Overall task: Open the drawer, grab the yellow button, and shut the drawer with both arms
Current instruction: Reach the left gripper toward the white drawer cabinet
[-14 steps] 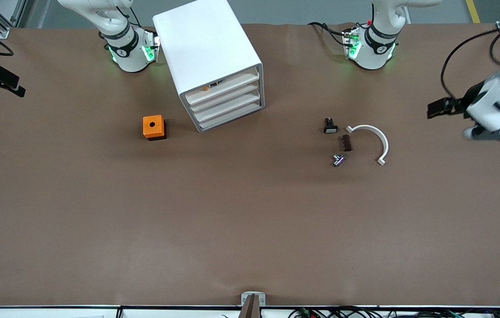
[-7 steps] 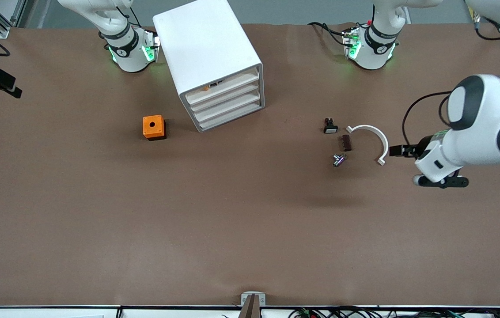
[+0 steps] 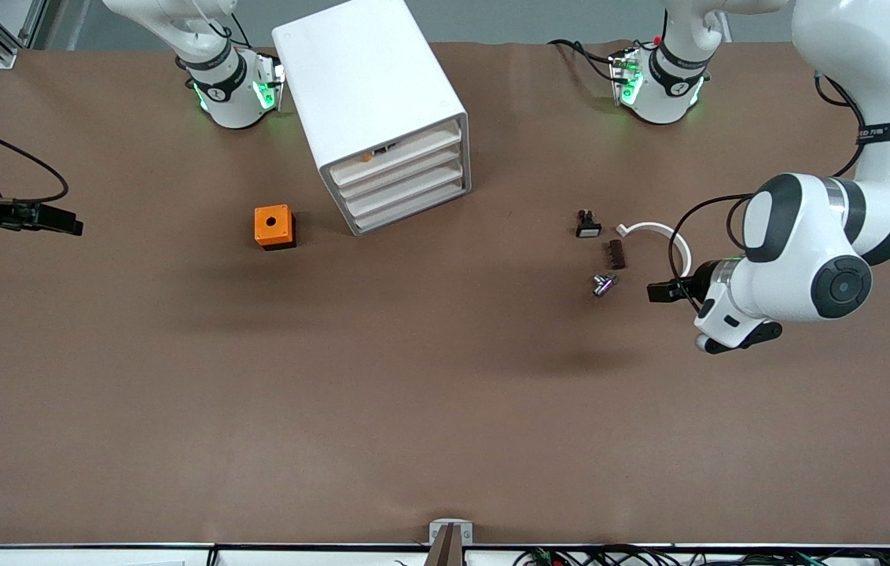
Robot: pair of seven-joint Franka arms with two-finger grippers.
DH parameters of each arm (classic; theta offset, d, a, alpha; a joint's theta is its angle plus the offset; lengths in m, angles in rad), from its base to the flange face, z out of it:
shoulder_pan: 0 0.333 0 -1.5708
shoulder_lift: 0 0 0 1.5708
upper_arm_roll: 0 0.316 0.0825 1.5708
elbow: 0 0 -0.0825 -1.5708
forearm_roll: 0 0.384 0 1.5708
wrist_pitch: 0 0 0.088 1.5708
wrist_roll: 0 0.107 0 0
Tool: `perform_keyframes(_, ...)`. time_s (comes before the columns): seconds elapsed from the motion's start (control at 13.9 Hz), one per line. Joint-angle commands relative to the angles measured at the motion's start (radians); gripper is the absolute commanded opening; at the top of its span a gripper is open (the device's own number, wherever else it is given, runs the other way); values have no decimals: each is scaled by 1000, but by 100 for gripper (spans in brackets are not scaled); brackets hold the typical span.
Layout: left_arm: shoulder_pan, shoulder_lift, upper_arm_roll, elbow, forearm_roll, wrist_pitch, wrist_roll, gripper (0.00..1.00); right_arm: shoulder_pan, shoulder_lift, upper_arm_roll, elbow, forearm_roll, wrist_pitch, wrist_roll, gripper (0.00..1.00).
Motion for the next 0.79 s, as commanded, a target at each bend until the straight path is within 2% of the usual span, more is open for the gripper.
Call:
perform_keyframes(0.0,-23,12,-1,33,-59,-88,-279,100,-22,12,7,32,-11,-19,-11,100)
perform_keyframes(0.36,-41,67,-36,43,-275,-217,-851,100,-16,10,8,32,-10,-14,-4,100)
perform_keyframes(0.57,-38,172,-105,153,-362,-321,-1276,100,-5,8,10,32,-10,-16,6,100)
perform_keyframes(0.72,-40,228,-139,188,-472,-328,-1492,100,-3,7,11,32,-8,-19,21,100)
